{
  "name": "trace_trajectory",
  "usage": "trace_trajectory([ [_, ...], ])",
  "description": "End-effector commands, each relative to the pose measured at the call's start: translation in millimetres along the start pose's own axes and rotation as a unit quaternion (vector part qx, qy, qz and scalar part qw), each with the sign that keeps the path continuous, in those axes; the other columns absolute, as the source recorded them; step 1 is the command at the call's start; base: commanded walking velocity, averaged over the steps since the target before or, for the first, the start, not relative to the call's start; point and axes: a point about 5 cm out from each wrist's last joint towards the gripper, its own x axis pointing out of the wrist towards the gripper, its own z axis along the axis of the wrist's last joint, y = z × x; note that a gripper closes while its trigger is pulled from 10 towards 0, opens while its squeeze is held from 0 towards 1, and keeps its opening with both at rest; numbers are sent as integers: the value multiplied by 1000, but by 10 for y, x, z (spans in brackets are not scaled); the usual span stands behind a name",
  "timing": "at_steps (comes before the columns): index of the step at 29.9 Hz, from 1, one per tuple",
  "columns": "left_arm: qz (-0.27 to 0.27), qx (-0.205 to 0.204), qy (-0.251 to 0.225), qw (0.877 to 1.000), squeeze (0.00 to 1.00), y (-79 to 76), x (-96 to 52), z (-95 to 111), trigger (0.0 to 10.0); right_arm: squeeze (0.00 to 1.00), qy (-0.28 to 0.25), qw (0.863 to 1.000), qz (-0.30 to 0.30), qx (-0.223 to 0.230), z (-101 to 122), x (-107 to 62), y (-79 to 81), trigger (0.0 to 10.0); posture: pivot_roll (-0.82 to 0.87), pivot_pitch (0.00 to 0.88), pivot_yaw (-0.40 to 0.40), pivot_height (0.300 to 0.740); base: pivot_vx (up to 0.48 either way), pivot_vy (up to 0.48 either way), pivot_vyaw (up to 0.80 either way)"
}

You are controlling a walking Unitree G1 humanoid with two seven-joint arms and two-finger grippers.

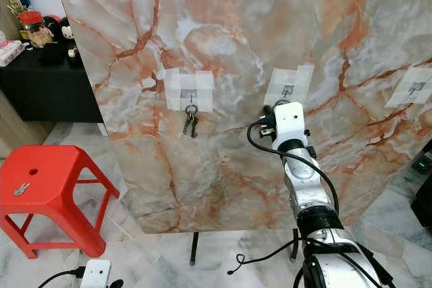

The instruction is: Hang keys on a hook

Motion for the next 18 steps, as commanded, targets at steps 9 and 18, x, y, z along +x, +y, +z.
trace_trajectory([
  [9,-2,1,11,1000,0,0,-10,-42,10000,0,0,999,-18,44,-181,-264,19,10000,-14,0,-74,740,0,0,0],
  [18,-11,6,13,1000,0,-116,-11,-52,10000,0,183,976,-40,107,-1041,-780,77,10000,-15,0,-70,740,0,0,0],
])
